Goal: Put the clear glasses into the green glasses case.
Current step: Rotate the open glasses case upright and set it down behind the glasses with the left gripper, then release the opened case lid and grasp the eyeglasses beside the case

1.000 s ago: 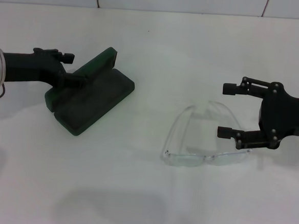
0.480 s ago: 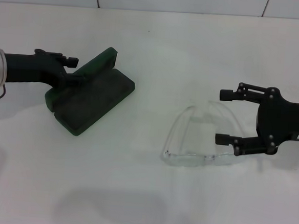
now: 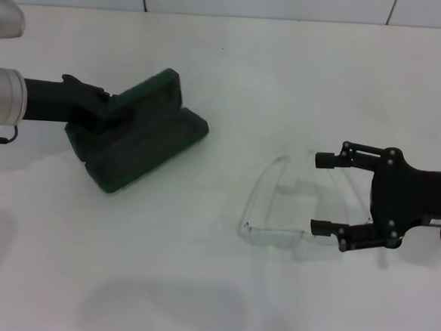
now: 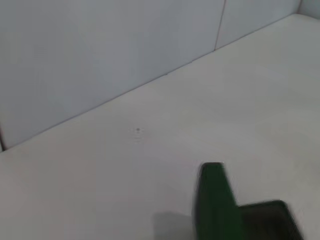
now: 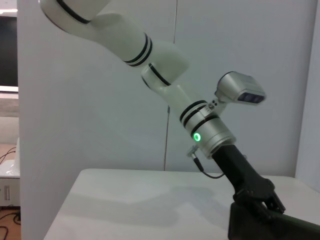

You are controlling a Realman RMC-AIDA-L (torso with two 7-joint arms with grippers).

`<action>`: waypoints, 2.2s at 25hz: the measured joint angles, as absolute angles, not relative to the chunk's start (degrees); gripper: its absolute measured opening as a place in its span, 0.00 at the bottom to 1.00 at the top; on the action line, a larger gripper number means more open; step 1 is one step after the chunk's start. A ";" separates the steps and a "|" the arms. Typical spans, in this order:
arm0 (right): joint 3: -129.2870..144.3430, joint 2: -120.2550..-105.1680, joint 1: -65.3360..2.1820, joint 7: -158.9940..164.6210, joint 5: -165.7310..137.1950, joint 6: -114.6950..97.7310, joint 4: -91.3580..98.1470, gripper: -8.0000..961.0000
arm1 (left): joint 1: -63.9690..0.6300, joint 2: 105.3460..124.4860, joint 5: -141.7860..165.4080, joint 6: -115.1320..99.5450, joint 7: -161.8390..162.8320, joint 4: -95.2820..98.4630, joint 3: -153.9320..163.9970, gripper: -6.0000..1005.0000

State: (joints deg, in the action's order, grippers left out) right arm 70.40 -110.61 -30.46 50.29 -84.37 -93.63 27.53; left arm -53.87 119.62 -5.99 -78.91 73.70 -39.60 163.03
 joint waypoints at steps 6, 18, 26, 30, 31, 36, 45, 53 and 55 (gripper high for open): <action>70.40 -110.82 -29.29 49.02 -84.38 -94.07 27.50 0.91 | -55.25 119.45 -5.80 -79.88 72.46 -39.23 163.04 0.22; 71.87 -113.39 -28.34 46.88 -87.49 -94.78 28.07 0.91 | -62.37 119.59 -5.65 -78.57 56.51 -33.42 163.04 0.21; 71.98 -114.02 -26.75 45.50 -87.58 -94.84 27.46 0.91 | -65.46 119.60 -3.84 -71.37 45.11 -23.48 163.04 0.21; 71.98 -114.27 -26.31 45.49 -87.58 -94.84 27.41 0.91 | -67.29 119.66 -1.40 -69.28 45.01 -21.11 163.05 0.21; 71.96 -114.28 -26.27 45.49 -87.58 -94.84 27.41 0.91 | -67.47 119.67 -1.18 -69.04 45.05 -20.76 163.05 0.21; 71.89 -114.29 -25.98 45.48 -87.58 -94.84 27.38 0.91 | -67.62 119.75 -1.55 -68.85 45.38 -19.99 163.00 0.21; 71.15 -113.73 -25.28 47.05 -87.22 -94.81 28.83 0.90 | -64.92 119.33 -11.22 -75.32 48.33 -20.82 162.94 0.53; 68.38 -110.82 -25.59 75.64 -96.25 -95.48 49.94 0.90 | -52.00 119.19 -32.16 -92.57 44.77 -22.90 162.95 0.62; 68.27 -111.10 -26.73 85.04 -103.79 -96.97 58.31 0.90 | -49.00 119.21 -35.01 -94.57 44.42 -22.70 162.95 0.62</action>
